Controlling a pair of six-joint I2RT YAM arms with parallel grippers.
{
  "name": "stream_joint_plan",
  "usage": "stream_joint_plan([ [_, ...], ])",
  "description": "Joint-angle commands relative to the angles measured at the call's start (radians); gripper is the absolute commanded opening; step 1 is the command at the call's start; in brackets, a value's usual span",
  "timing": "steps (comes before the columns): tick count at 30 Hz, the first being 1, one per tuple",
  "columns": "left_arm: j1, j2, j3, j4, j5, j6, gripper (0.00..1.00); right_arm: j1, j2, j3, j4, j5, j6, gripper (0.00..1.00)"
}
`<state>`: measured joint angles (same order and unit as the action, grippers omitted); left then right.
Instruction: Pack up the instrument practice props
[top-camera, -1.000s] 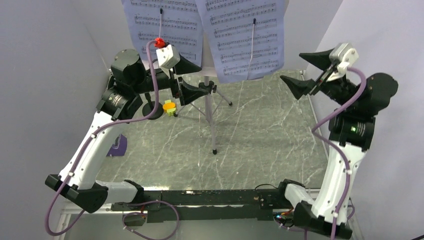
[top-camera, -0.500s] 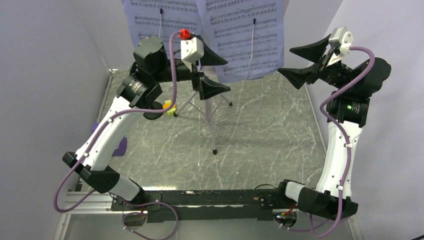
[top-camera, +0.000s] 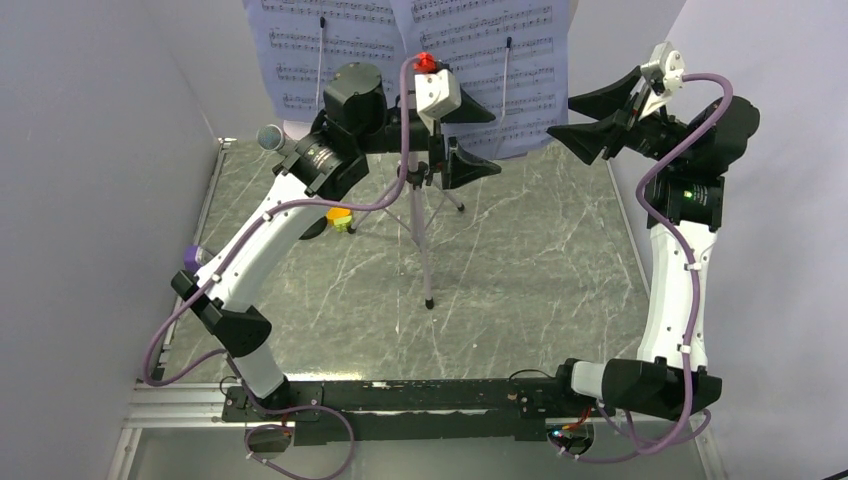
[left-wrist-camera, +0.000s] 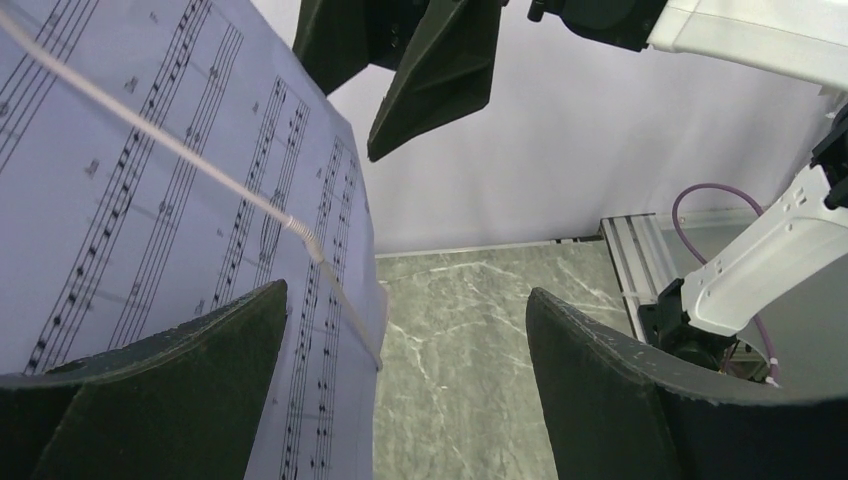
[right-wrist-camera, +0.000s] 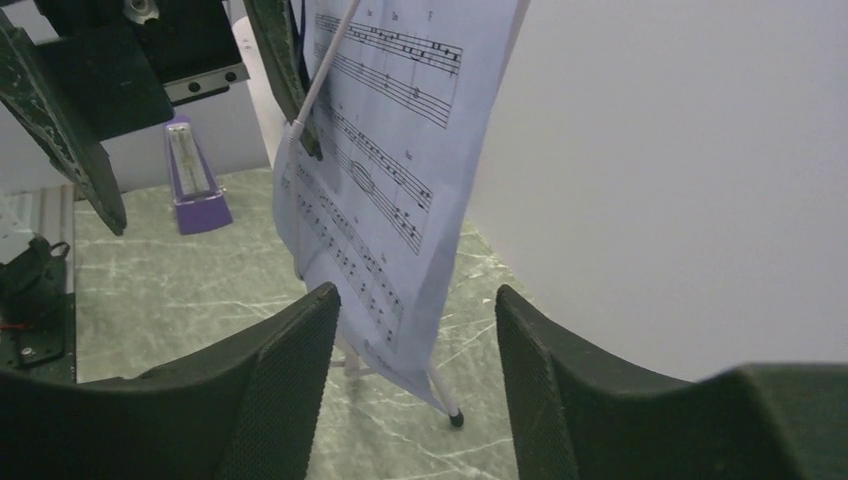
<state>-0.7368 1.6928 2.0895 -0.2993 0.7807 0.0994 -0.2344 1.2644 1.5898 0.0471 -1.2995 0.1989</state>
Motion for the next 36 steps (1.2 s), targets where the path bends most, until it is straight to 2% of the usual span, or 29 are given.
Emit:
stream_joint_plan([
  [1, -0.033, 0.026, 0.081, 0.013, -0.026, 0.031, 0.92, 0.017, -0.006, 0.050, 0.009, -0.021, -0.003, 0.58],
  [18, -0.076, 0.064, 0.151, -0.005, -0.037, 0.058, 0.91, 0.048, -0.021, 0.061, -0.043, -0.024, -0.043, 0.30],
  [29, -0.084, 0.062, 0.146, -0.022, -0.046, 0.075, 0.91, 0.071, -0.006, 0.058, -0.070, -0.002, -0.037, 0.31],
  [30, -0.084, 0.061, 0.144, -0.024, -0.046, 0.078, 0.91, 0.073, -0.003, 0.060, -0.069, -0.001, -0.035, 0.29],
  [35, -0.084, 0.059, 0.144, -0.026, -0.050, 0.082, 0.91, 0.074, -0.005, 0.069, -0.060, 0.001, -0.024, 0.01],
  [36, -0.084, 0.059, 0.145, -0.027, -0.051, 0.082, 0.91, 0.075, -0.006, 0.071, -0.065, 0.006, -0.027, 0.00],
])
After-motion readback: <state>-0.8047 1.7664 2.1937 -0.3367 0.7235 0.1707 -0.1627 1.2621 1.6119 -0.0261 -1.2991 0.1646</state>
